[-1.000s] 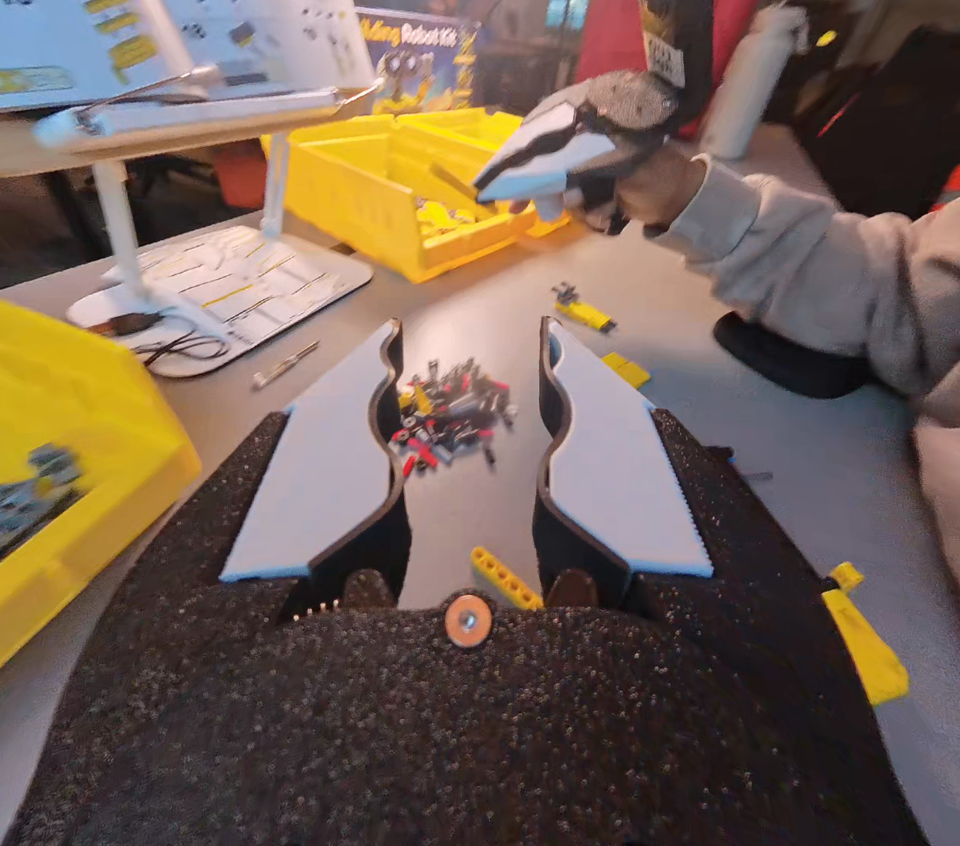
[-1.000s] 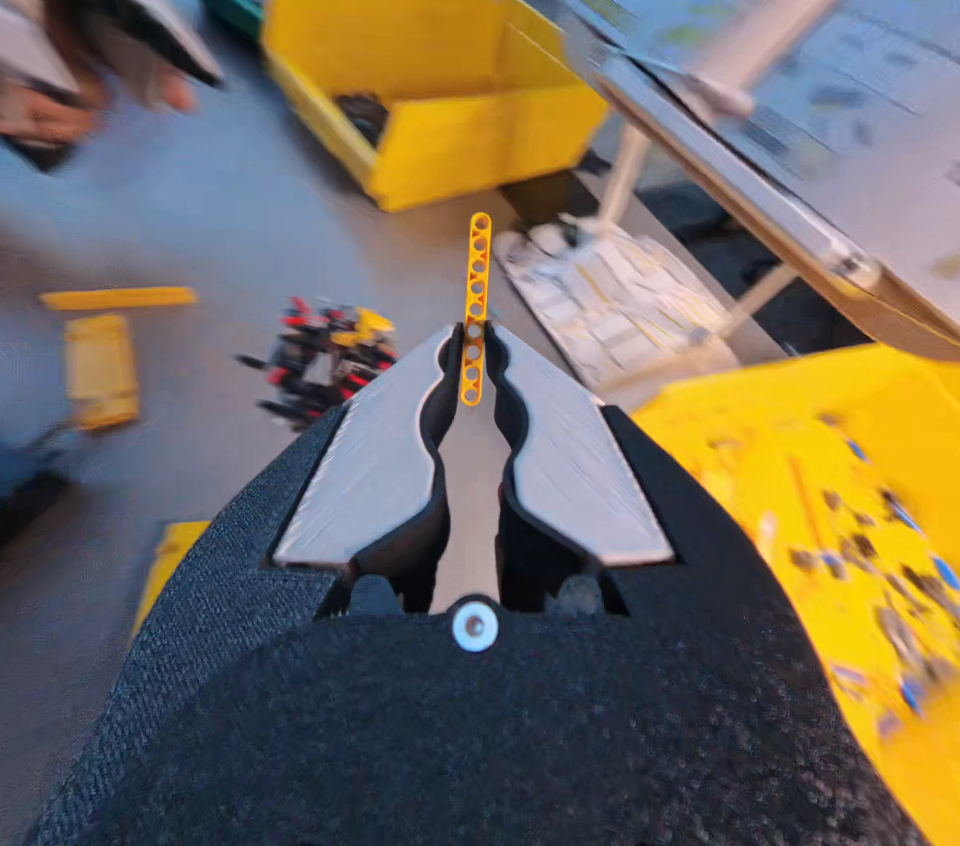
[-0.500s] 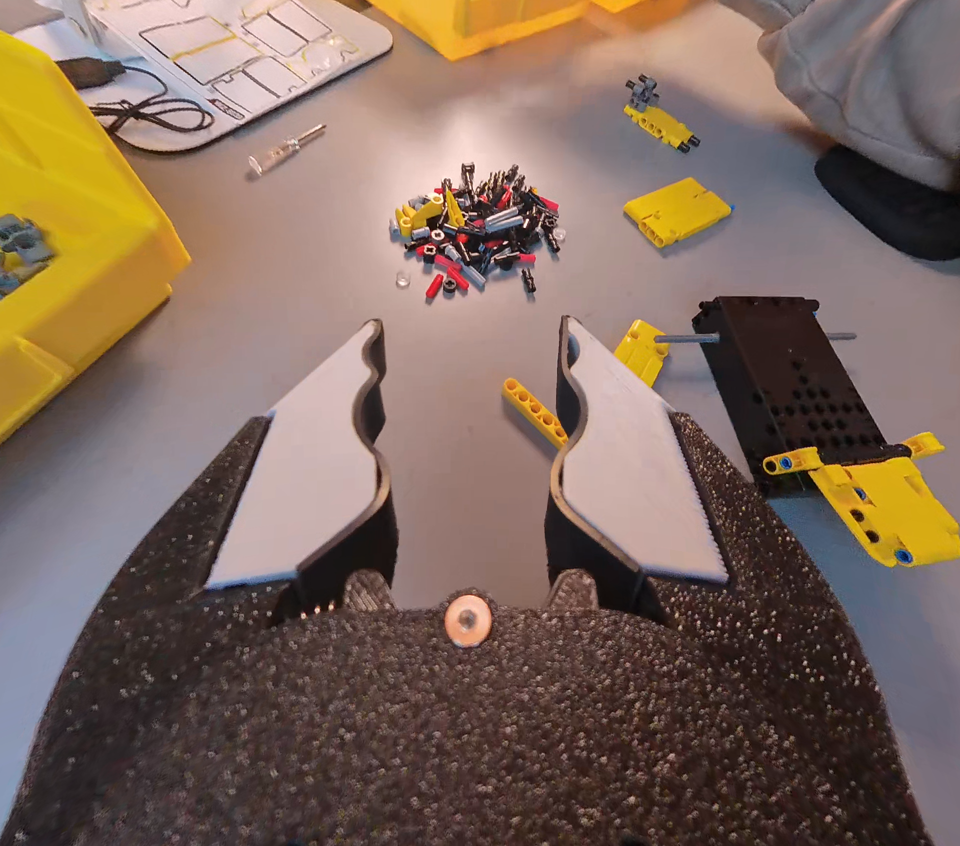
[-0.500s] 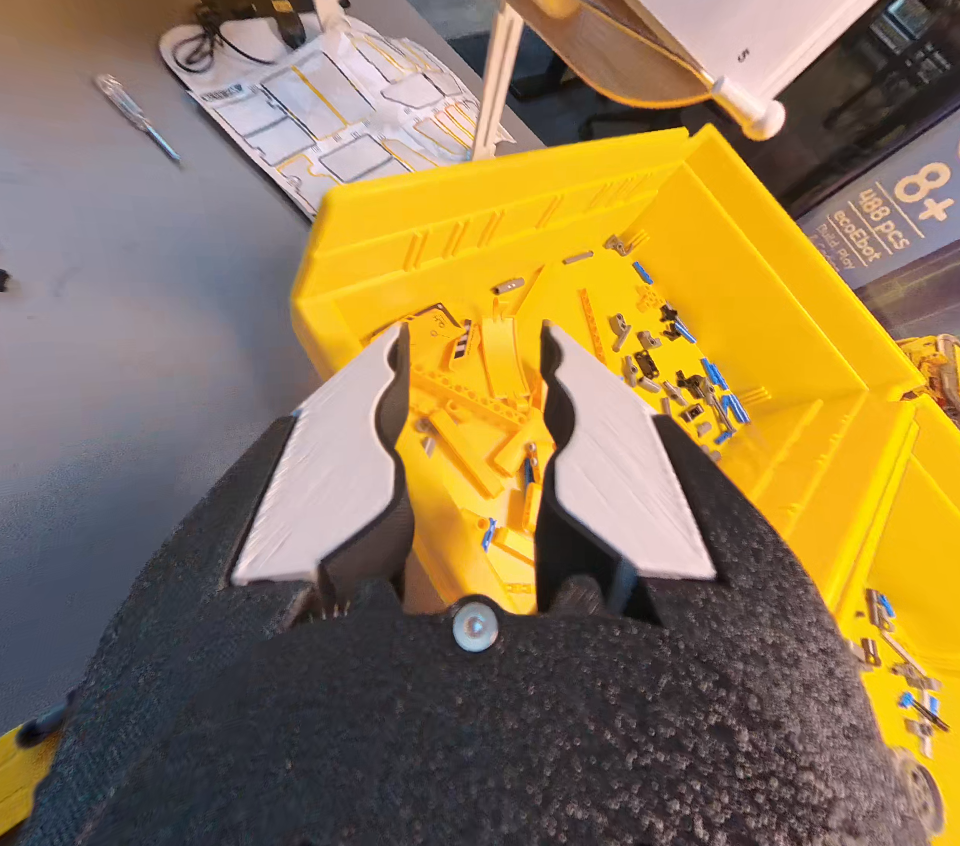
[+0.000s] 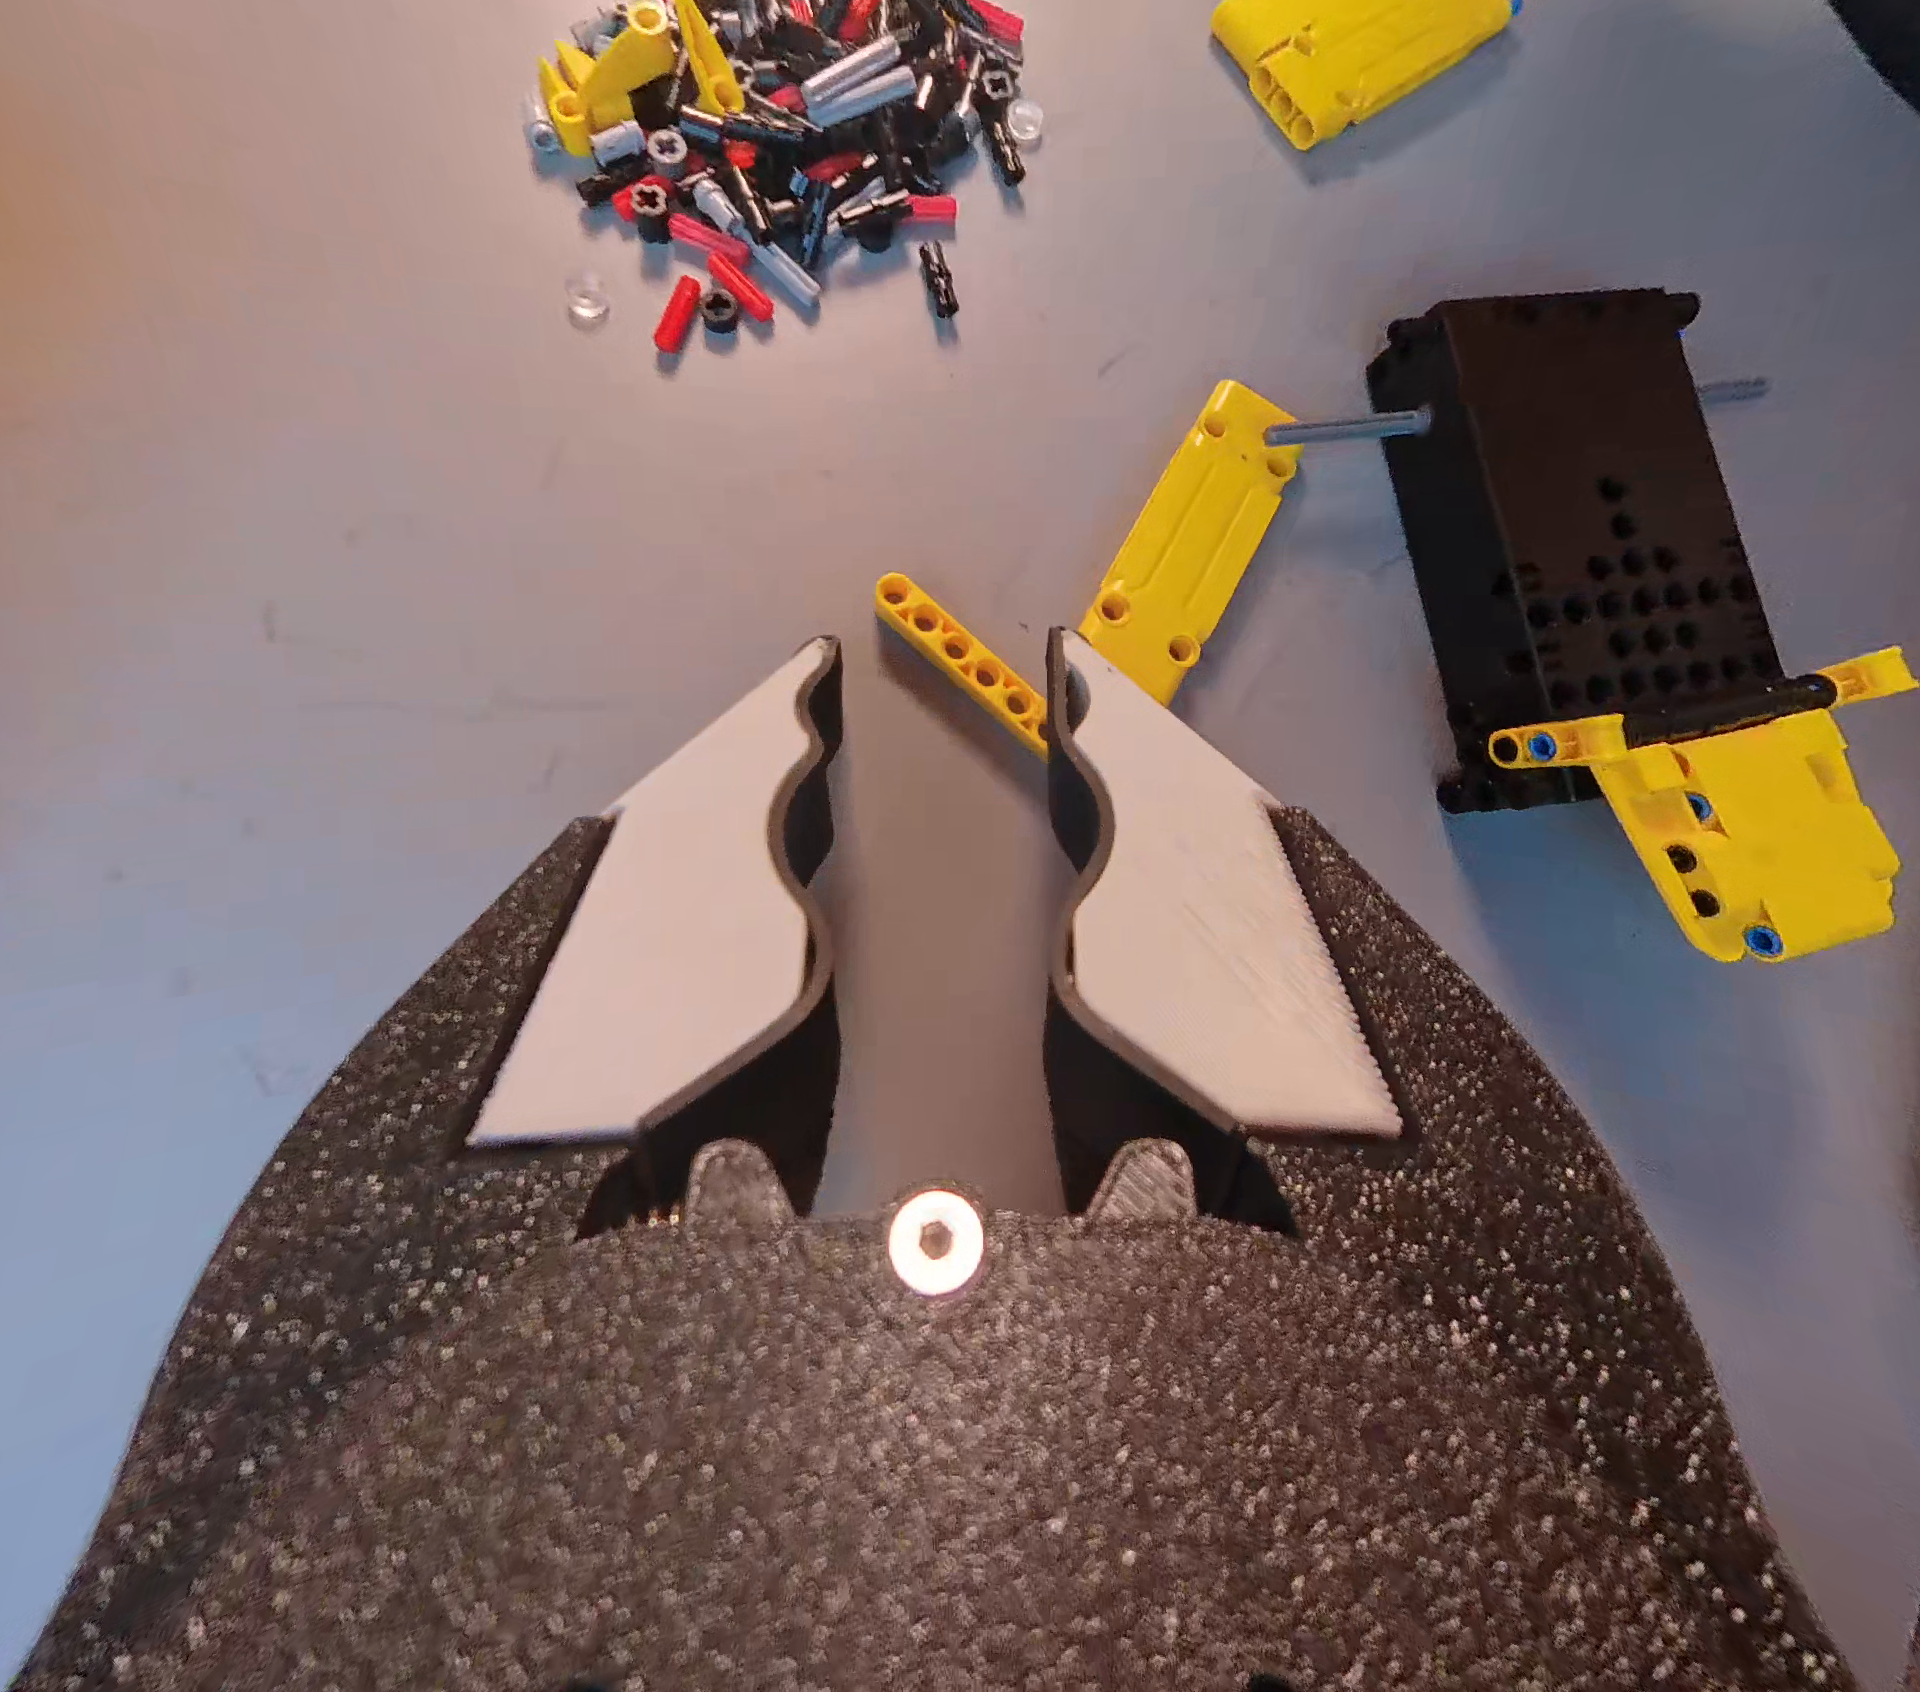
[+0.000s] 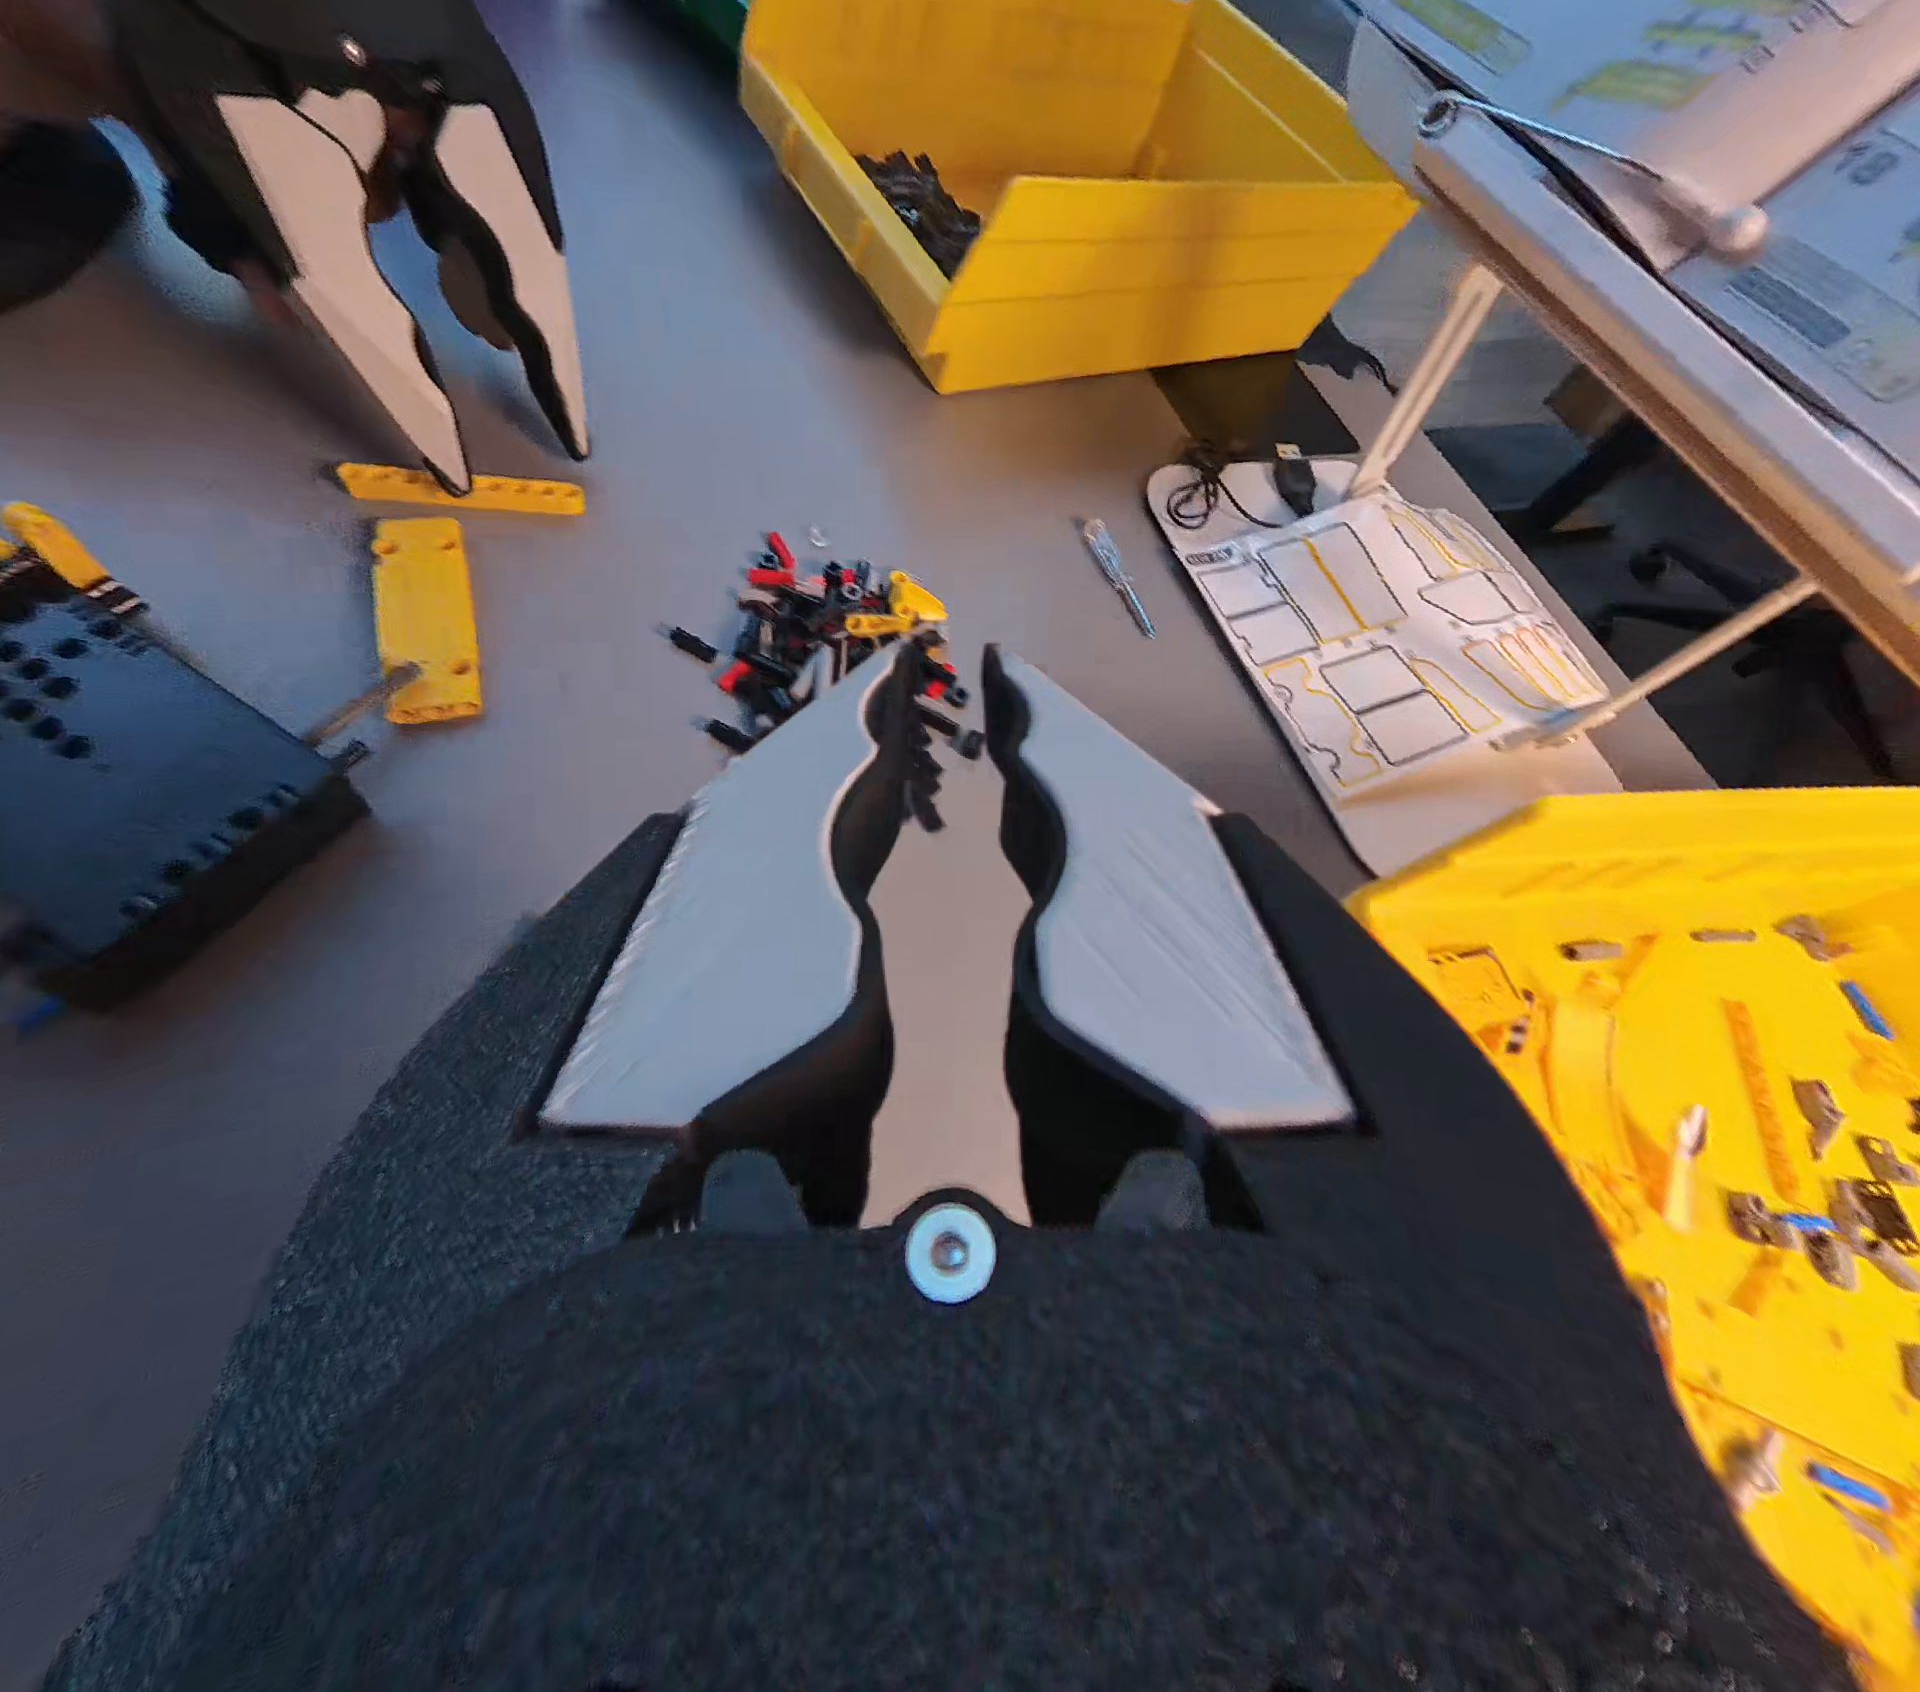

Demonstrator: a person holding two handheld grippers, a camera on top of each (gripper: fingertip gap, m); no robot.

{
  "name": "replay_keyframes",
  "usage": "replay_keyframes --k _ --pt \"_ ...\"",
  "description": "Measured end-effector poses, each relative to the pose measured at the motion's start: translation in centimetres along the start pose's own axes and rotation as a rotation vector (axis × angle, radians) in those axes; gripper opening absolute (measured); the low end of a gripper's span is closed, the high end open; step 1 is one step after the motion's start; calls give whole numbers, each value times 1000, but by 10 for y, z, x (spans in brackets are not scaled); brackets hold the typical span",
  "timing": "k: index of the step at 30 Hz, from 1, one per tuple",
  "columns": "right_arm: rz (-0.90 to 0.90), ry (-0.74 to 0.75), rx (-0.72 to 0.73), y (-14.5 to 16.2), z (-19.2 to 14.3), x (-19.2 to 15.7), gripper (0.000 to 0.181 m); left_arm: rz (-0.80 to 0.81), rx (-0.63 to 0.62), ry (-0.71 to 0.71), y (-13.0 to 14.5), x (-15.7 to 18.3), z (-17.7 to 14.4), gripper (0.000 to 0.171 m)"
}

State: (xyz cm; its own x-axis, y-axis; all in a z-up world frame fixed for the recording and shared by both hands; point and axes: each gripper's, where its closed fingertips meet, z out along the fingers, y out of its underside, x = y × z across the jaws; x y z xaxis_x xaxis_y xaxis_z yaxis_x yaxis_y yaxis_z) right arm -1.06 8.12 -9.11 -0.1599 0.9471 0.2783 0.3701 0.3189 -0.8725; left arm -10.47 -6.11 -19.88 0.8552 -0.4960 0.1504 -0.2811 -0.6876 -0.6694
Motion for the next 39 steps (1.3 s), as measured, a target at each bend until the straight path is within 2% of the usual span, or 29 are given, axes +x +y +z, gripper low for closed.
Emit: replay_keyframes --k 1,4,5,7,8,9,11,14,16,17,19,21,23,24,25,27,29,31,33,35,37,39 --pt "-12 -6 38 -5 1 -8 0 9 -28 -4 3 2 1 37" --pt "-22 -103 53 -9 10 -35 0 33 -80 -32 8 5 3 29" --pt "-14 -127 60 -10 14 -42 9 43 -88 -52 8 3 3 24" --pt "15 -208 34 -8 24 -60 43 79 -96 -89 9 -2 4 12" --pt "19 -235 12 -6 29 -67 52 99 -94 -69 9 1 4 6" --pt "5 -249 10 -6 35 -74 52 124 -85 -62 8 1 5 6" --pt "-16 -281 3 -7 46 -87 49 178 -63 -67 3 2 6 6" --pt "-16 -335 -21 -9 63 -111 48 276 35 -81 -21 15 1 6" --pt "-93 -333 -59 -5 73 -122 45 359 86 -99 -35 27 -2 6" --pt "-148 -313 -79 -2 77 -124 37 392 104 -116 -40 31 -3 6" --pt "-270 -290 -100 2 80 -127 8 442 124 -132 -44 37 -2 6" --pt "-305 -287 -108 5 78 -127 7 484 143 -147 -45 38 1 6" --pt "-267 -316 -99 4 72 -124 6 462 193 -167 -52 34 -3 10" --pt "-255 -291 -101 3 68 -113 6 434 230 -196 -57 28 -8 26" --pt "-241 -244 -93 1 62 -96 6 388 258 -193 -60 22 -14 36" --pt "-154 -81 -41 -9 46 -42 6 269 282 -101 -56 18 -21 43" --pt "-42 151 -13 -9 22 35 6 196 259 21 -45 20 -19 44" --pt "67 423 -56 14 -11 117 6 185 196 85 -31 23 -12 45" --pt "176 624 -153 55 -43 176 6 217 120 110 -19 29 -1 45" --pt "232 770 -273 99 -67 211 7 259 51 119 -7 35 11 44" --pt "280 824 -353 131 -79 222 12 292 -9 108 2 36 19 42" --pt "253 835 -323 125 -81 221 24 318 -12 128 3 41 19 25"
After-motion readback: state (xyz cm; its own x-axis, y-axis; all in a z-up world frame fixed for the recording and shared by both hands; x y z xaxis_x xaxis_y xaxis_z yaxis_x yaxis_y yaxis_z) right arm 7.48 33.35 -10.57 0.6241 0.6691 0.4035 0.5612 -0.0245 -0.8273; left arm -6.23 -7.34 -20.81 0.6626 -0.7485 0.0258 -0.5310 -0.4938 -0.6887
